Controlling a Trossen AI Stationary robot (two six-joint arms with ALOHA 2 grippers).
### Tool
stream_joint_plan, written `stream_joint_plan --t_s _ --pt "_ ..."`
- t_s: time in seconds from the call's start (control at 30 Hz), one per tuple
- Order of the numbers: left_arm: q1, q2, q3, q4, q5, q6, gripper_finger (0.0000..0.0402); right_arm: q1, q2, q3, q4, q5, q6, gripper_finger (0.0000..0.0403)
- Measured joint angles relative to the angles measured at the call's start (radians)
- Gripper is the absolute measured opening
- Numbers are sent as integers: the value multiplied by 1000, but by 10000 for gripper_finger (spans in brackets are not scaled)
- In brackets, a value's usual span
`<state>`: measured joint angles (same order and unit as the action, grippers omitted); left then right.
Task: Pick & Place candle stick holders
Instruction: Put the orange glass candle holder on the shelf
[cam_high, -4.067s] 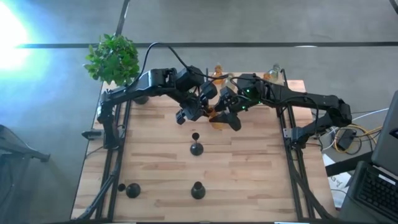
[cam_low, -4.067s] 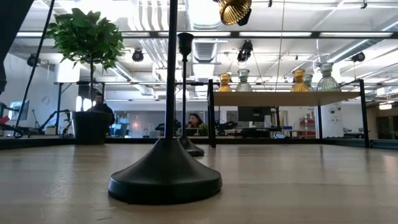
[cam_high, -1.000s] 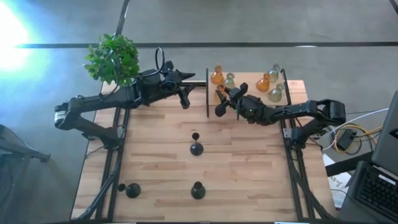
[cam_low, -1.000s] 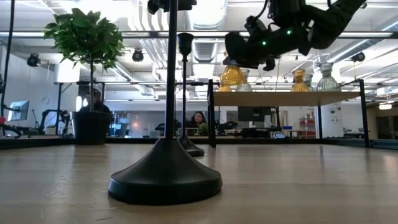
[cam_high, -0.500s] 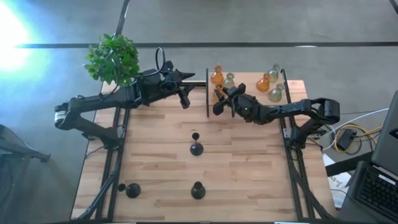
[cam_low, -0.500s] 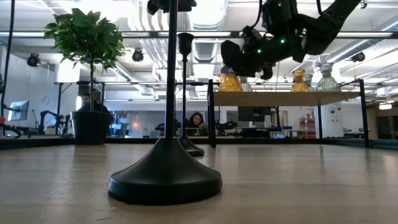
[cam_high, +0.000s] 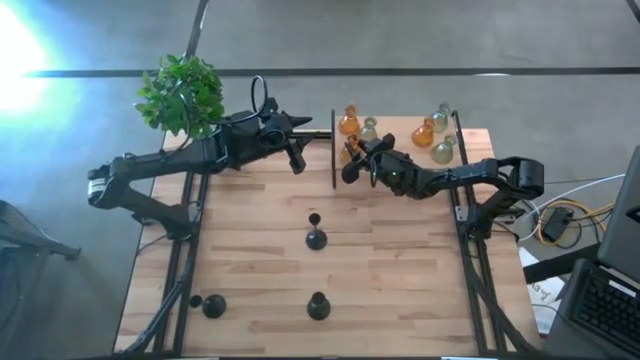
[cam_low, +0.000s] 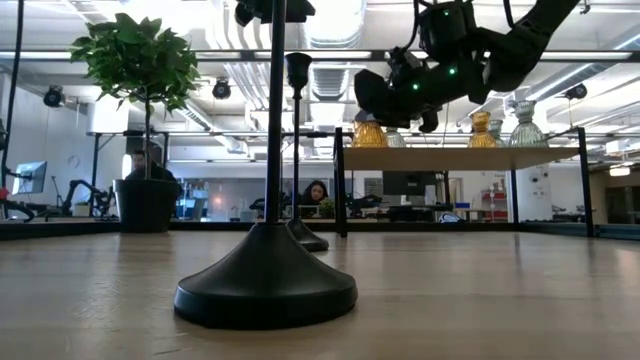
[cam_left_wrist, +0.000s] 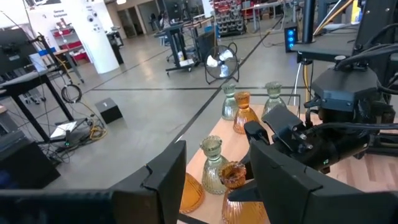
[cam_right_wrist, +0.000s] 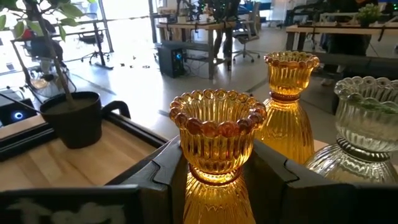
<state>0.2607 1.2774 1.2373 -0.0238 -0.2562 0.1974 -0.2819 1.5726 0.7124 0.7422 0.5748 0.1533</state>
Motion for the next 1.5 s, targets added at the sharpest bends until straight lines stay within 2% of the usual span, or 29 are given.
stream_joint_plan --t_s 0.23,0.53,0.83,1.13,1.33,1.5 --pt "0 0 0 0 0 0 183 -3 0 0 -4 0 -3 116" --pt "0 0 0 1 0 0 183 -3 0 -1 -9 -21 -2 156" --pt "0 0 0 1 -1 -9 183 -3 0 -1 -9 -37 -26 158" --pt "0 0 0 1 -1 -10 183 -3 1 -2 -12 -33 -26 208" --pt "0 0 0 1 -1 -11 183 -2 -18 -2 -13 -33 -26 220" --pt "0 0 0 1 -1 -11 183 -2 -63 -2 -98 -33 -12 220"
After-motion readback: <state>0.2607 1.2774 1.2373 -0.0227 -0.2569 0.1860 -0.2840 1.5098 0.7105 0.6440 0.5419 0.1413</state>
